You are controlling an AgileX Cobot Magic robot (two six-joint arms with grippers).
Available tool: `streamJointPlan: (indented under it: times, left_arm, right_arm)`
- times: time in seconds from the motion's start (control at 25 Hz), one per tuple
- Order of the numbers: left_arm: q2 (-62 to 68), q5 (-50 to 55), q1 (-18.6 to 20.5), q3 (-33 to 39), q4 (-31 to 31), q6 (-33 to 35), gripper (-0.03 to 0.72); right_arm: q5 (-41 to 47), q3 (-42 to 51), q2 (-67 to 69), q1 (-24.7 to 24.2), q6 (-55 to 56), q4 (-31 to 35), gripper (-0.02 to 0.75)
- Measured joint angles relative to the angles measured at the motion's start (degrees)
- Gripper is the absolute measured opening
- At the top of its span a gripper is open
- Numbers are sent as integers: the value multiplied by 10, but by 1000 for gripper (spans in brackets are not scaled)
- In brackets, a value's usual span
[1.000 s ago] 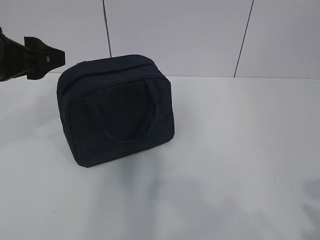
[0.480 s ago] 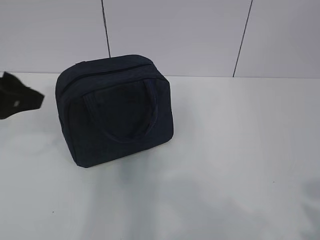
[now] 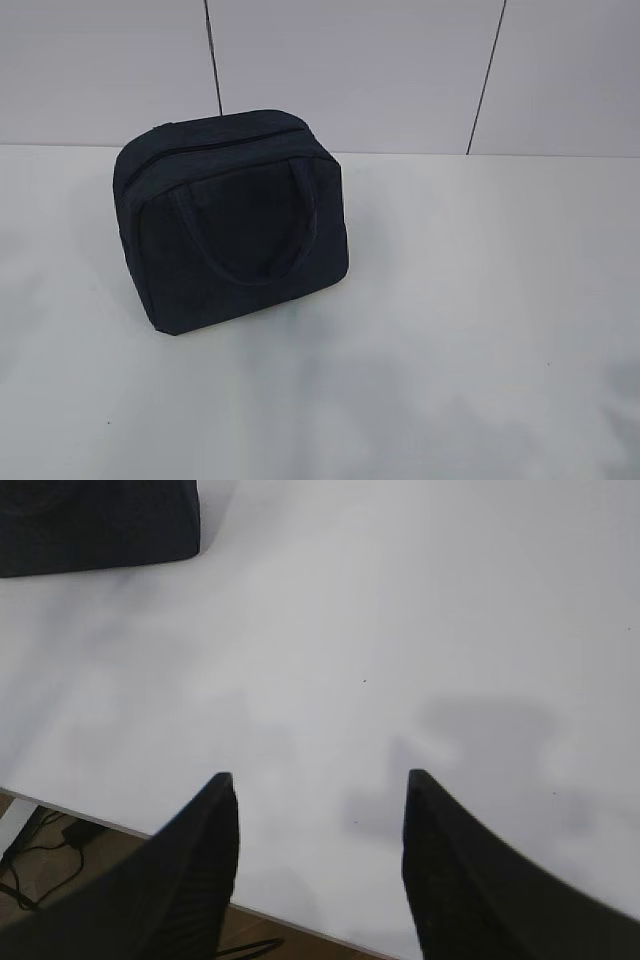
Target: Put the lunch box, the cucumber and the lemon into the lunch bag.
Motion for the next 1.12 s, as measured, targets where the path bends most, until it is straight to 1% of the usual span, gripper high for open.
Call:
streamJointPlan:
  times: [0.12, 0.2, 0.36, 0.52, 0.72, 1.12]
  left_arm:
    - [-90, 70, 0, 13, 2, -23, 478]
    - [-135, 100, 0, 21, 2, -37, 477]
    - [-205, 123, 0, 60, -4, -66, 477]
    - [-257, 134, 1, 93, -7, -75, 477]
    - [-293, 140, 1, 126, -7, -78, 476]
    - [-297, 140, 5, 126, -7, -78, 476]
  right_arm:
    - [0, 0, 0, 0, 0, -1, 420]
    - [0, 0, 0, 0, 0, -1, 420]
    - [0, 0, 0, 0, 0, -1, 420]
    - [0, 0, 0, 0, 0, -1, 420]
    - [0, 0, 0, 0, 0, -1, 420]
    - [0, 0, 0, 0, 0, -1, 420]
